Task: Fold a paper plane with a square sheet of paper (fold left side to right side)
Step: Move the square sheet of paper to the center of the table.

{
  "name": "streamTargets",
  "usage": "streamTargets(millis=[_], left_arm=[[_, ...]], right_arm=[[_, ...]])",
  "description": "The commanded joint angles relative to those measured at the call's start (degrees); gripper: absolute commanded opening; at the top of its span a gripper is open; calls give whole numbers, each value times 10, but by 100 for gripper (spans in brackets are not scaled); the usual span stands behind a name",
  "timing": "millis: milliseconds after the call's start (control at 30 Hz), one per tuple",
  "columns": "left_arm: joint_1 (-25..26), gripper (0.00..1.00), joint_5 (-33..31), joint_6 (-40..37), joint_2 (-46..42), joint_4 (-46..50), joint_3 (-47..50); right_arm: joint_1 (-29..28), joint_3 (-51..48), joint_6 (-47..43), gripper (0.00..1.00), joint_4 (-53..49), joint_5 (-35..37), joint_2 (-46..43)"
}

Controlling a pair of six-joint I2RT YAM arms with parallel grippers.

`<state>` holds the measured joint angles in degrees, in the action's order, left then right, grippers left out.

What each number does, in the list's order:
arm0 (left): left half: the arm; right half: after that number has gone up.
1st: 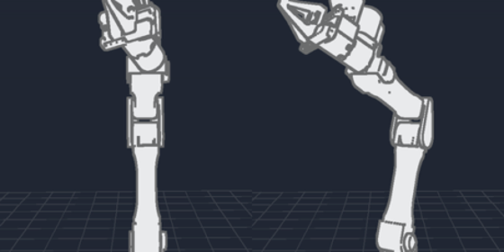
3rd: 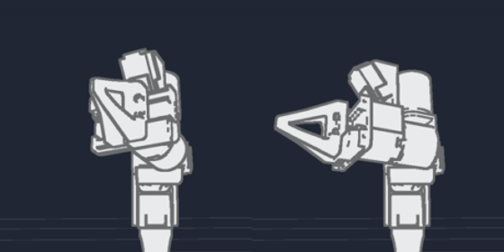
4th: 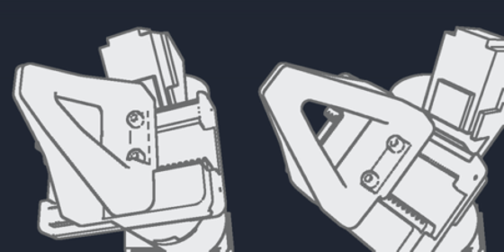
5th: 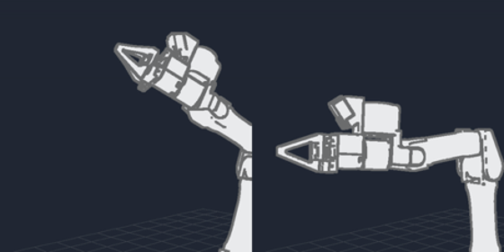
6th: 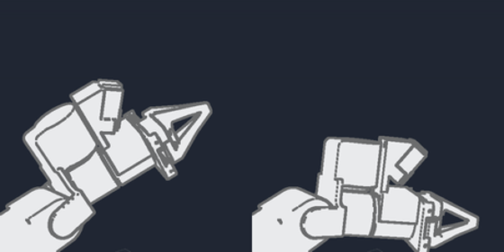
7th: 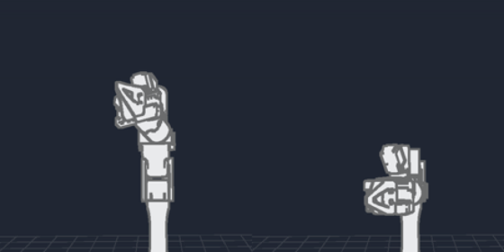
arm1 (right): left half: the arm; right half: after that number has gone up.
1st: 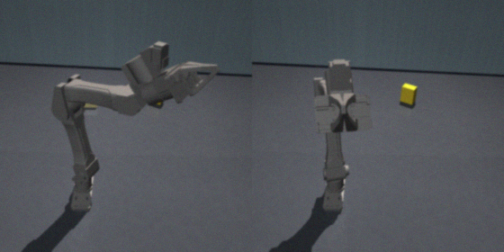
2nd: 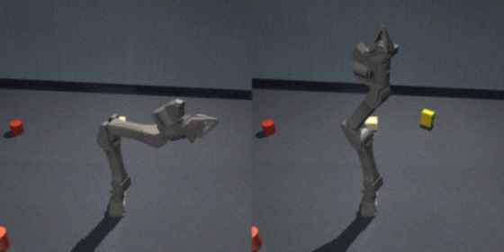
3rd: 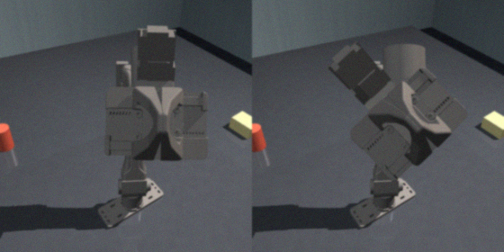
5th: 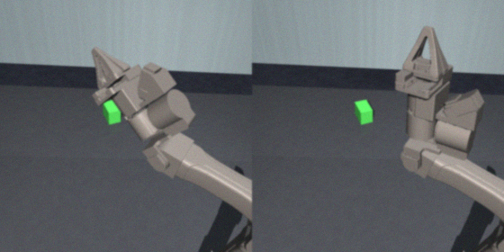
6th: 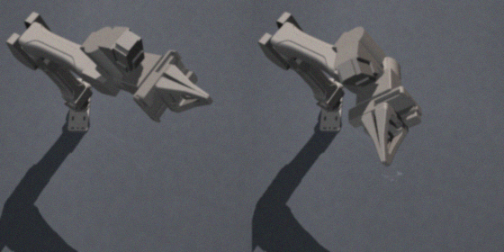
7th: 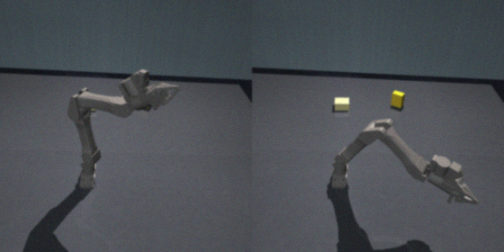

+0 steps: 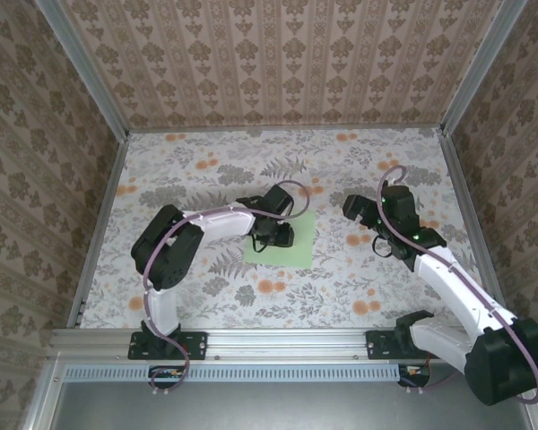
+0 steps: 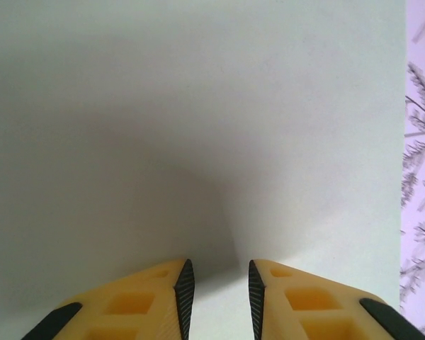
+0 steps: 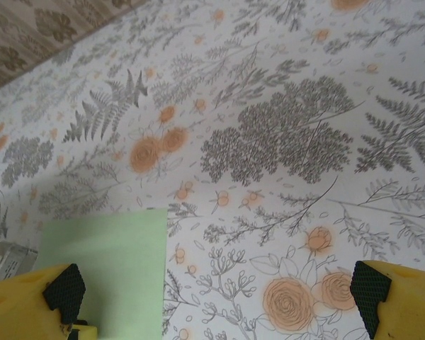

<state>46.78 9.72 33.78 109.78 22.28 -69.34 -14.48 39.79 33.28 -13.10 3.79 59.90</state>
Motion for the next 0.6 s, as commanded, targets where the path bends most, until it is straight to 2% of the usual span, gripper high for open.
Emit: streamTargets(millis=[0,133,333,567], left_arm=[[1,32,21,29,-12,29,5],[-7,35,22,21,-44,31,-5],[-47,40,28,15,-115,29,15],[-116,40,88,35,-157,-26,112]], right_arm=[[-17,19,6,100,-7,-3,21],[-36,32,5,100,-10,1,52],[-68,67,-1,100,-16,-2,117],[-105,140,-16,100,-37,-6,236]])
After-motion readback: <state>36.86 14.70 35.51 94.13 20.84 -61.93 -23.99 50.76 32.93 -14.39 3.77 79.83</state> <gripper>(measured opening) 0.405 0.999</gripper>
